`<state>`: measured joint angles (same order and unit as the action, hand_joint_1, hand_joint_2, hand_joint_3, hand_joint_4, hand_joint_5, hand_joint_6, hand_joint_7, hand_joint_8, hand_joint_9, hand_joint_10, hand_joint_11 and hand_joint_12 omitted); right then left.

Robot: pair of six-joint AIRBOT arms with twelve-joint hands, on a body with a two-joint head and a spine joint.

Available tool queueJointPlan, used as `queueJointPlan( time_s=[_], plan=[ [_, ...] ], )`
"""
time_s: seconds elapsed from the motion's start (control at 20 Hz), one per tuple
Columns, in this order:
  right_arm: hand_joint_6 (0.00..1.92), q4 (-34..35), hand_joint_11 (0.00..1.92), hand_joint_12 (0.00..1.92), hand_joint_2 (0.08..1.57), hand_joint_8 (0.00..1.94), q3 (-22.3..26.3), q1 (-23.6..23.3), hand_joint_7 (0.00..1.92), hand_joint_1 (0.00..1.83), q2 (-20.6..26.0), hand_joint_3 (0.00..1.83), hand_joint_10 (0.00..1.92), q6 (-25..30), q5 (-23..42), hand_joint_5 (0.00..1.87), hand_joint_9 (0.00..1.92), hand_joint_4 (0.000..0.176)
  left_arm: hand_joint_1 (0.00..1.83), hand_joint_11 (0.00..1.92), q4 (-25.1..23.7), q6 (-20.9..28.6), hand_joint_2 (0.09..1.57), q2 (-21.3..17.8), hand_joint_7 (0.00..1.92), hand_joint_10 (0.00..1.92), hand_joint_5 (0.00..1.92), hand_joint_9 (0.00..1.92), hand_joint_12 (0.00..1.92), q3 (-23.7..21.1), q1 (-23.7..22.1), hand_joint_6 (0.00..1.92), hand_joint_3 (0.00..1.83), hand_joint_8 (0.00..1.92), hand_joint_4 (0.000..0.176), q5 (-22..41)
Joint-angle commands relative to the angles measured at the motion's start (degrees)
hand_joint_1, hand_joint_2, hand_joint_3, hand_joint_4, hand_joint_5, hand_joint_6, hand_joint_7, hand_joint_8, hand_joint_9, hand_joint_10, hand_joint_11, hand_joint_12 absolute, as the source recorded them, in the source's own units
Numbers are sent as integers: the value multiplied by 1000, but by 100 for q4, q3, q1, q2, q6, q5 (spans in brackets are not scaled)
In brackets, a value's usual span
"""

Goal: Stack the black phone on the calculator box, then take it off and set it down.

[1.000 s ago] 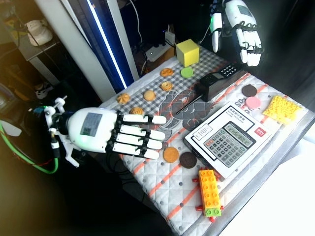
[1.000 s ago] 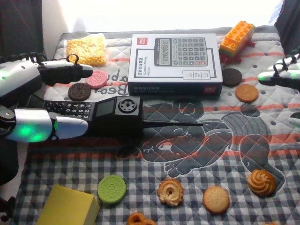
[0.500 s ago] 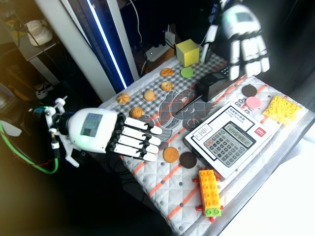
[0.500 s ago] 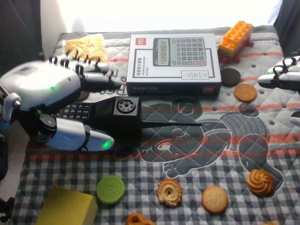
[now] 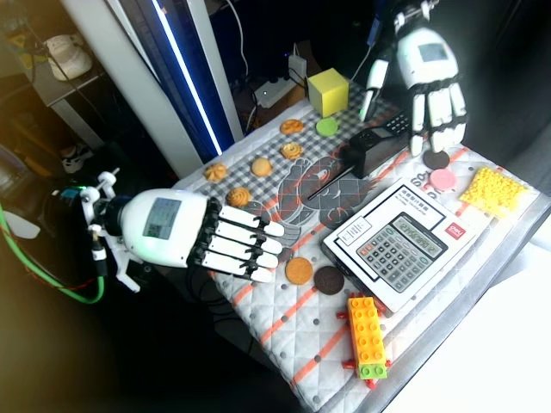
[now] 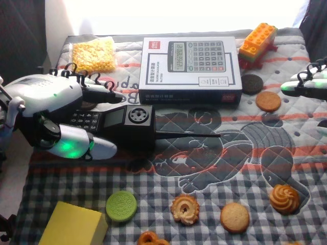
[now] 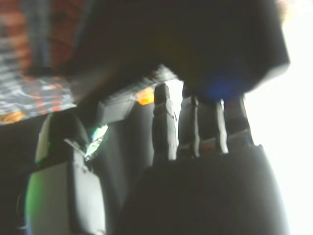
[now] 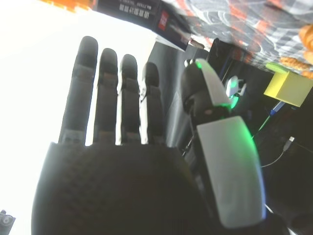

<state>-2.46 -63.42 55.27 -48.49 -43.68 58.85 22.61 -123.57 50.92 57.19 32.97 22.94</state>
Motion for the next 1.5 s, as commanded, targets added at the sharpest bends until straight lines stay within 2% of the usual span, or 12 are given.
queueJointPlan(
  time_s=[0.0,0.05,0.1,0.15,0.2,0.25,0.5,0.8,0.85,1.0,1.35,1.45],
  plan=[
    [3,133,427,17,1336,1,-8,-16,446,775,16,4,0,-9,662,441,421,0,649,0,2,3,974,-27,334,14,388,301,525,49,-47,2,0,12,63,577],
    [5,132,428,17,1338,4,-11,-16,454,765,15,4,2,-9,662,446,423,0,729,0,34,3,997,-20,456,40,450,411,613,57,-47,10,2,30,18,562],
    [3,131,429,15,1343,4,-11,-16,457,748,13,5,1,-9,662,446,421,0,833,0,54,3,998,-19,549,63,496,507,657,55,-46,10,1,37,0,562],
    [2,131,404,4,1354,1,-10,-14,451,681,13,8,1,-9,662,434,406,0,1031,35,79,3,1028,-16,754,160,605,674,972,50,-48,21,0,76,0,569],
    [4,131,456,23,1356,3,-10,-3,462,701,12,4,9,-9,662,442,433,0,1182,405,116,46,1157,-17,906,761,700,764,1370,20,-48,964,0,976,0,628],
    [1,132,484,31,1365,1,-9,9,460,688,11,5,9,-9,662,437,444,0,1202,674,2,293,1198,-23,852,1216,753,821,1608,-5,-39,1111,4,1339,0,702],
    [0,136,493,17,1383,3,-1,25,481,711,10,4,2,-9,662,430,464,0,1358,792,-495,655,1152,-204,921,1269,735,942,1446,-315,-87,1243,0,1050,0,1245],
    [4,138,501,13,1375,3,-4,26,486,773,-7,0,0,-9,662,417,472,0,1275,872,-1217,1217,1113,-411,1108,950,820,1059,1323,-433,-609,1195,0,836,0,1492],
    [2,139,498,10,1380,1,-6,26,483,745,-14,1,0,-9,662,415,464,0,1247,844,-1326,1217,1113,-319,1110,888,845,1053,1352,-340,-823,1171,0,845,0,1434],
    [4,138,501,8,1392,4,-29,13,505,508,-55,6,4,-9,662,438,493,55,1229,707,-1362,1219,1117,200,1041,799,907,971,1426,223,-1496,1035,0,987,0,940],
    [2,120,523,21,1419,0,-82,-21,523,544,-136,6,1,-9,661,462,514,11,1253,868,-1104,1220,1098,1405,1160,669,879,1146,1261,1463,-2170,1124,0,727,0,5],
    [4,105,528,24,1415,0,-98,-31,521,540,-163,3,5,-9,652,467,522,11,1379,739,-1034,1220,1096,1750,1096,1089,843,999,1178,1817,-2258,1080,0,786,0,-218]
  ],
)
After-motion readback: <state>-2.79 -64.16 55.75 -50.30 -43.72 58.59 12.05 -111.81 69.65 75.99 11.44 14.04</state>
